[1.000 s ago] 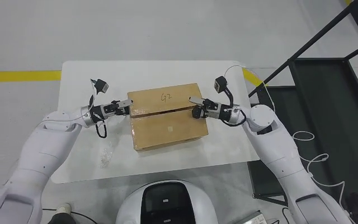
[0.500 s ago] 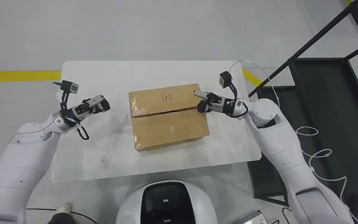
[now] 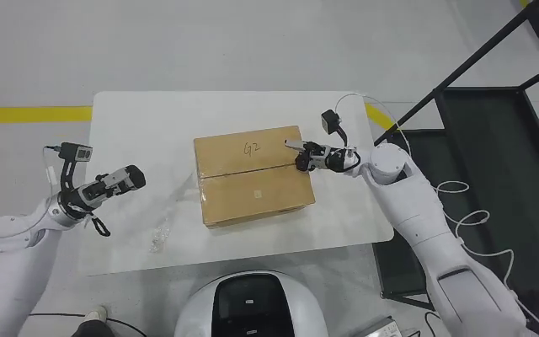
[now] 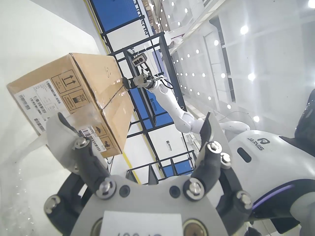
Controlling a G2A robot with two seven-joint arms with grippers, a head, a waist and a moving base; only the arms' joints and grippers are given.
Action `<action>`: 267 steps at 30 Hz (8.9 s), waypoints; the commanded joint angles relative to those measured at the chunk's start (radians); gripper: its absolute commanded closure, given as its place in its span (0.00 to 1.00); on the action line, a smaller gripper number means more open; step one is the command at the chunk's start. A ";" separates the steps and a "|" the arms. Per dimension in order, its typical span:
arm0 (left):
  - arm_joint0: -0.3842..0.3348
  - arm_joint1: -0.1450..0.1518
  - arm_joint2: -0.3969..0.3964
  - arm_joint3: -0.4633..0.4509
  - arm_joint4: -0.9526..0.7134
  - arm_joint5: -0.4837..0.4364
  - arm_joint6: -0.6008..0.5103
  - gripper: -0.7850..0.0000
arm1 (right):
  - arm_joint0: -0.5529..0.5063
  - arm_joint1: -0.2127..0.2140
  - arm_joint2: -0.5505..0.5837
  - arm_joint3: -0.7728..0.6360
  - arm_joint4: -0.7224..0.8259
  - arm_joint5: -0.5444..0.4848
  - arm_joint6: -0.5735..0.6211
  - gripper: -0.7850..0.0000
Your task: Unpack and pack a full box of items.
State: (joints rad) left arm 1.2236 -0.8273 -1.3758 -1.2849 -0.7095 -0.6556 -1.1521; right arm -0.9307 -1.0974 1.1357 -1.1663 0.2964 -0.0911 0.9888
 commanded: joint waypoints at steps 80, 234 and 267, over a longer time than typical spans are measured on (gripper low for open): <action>0.169 -0.121 0.213 -0.039 -0.288 0.446 0.502 0.00 | 0.013 -0.002 -0.006 0.016 -0.003 -0.002 0.005 0.00; -0.138 -0.385 0.442 -0.042 0.233 0.186 0.487 0.00 | -0.481 0.084 0.327 -0.465 -0.071 0.054 -0.214 0.00; 0.040 -0.338 0.244 -0.203 0.195 0.189 0.401 0.00 | -0.407 0.080 0.276 -0.423 -0.105 0.040 -0.178 0.00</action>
State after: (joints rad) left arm 1.2511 -1.1682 -1.1193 -1.4770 -0.5197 -0.4721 -0.7559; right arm -1.3370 -1.0172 1.4114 -1.5880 0.1918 -0.0524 0.8098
